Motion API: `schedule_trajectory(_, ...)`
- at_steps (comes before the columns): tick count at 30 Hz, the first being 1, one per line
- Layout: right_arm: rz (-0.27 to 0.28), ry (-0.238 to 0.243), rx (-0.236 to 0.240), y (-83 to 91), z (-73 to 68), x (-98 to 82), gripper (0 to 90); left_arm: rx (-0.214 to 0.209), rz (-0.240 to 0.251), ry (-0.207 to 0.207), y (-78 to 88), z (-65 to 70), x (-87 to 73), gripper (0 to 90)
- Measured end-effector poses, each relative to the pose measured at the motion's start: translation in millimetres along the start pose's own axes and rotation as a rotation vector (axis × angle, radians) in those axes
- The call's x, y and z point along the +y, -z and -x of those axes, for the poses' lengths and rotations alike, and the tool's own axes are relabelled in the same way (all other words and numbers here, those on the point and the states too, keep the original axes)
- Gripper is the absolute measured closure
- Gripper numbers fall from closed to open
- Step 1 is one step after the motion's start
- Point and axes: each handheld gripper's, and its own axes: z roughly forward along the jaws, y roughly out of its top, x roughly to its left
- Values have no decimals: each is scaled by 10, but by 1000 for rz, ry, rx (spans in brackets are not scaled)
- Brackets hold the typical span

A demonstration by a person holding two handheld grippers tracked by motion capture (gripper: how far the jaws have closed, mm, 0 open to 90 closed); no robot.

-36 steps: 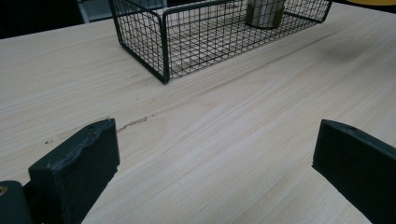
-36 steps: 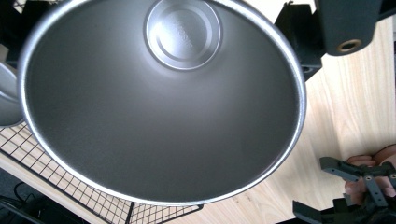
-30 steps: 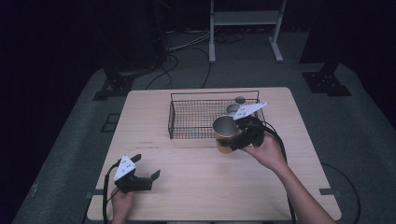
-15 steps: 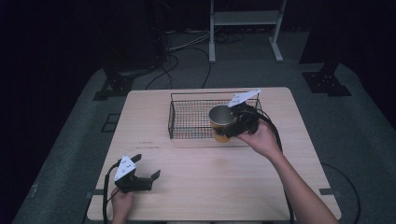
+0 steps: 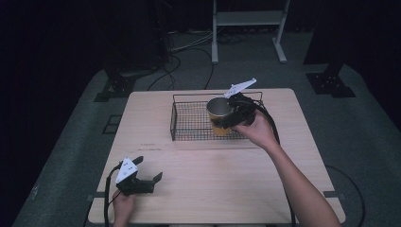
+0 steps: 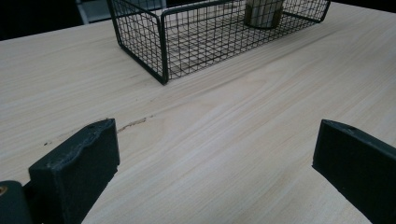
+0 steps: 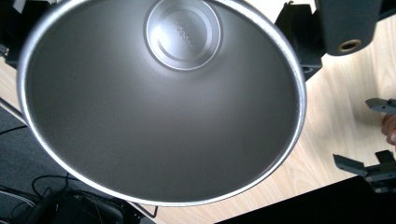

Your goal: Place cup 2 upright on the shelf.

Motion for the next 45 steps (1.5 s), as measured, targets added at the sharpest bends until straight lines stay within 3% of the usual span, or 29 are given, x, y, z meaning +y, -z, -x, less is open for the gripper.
schedule_trajectory(32, -19, -63, -50, -263, 361, 319, 143, -2, 6, -2, 8, -2, -1, 0)
schedule_trajectory(45, -27, -110, -73, -473, 514, 299, 144, -3, 3, 3, 11, -4, 0, 0)
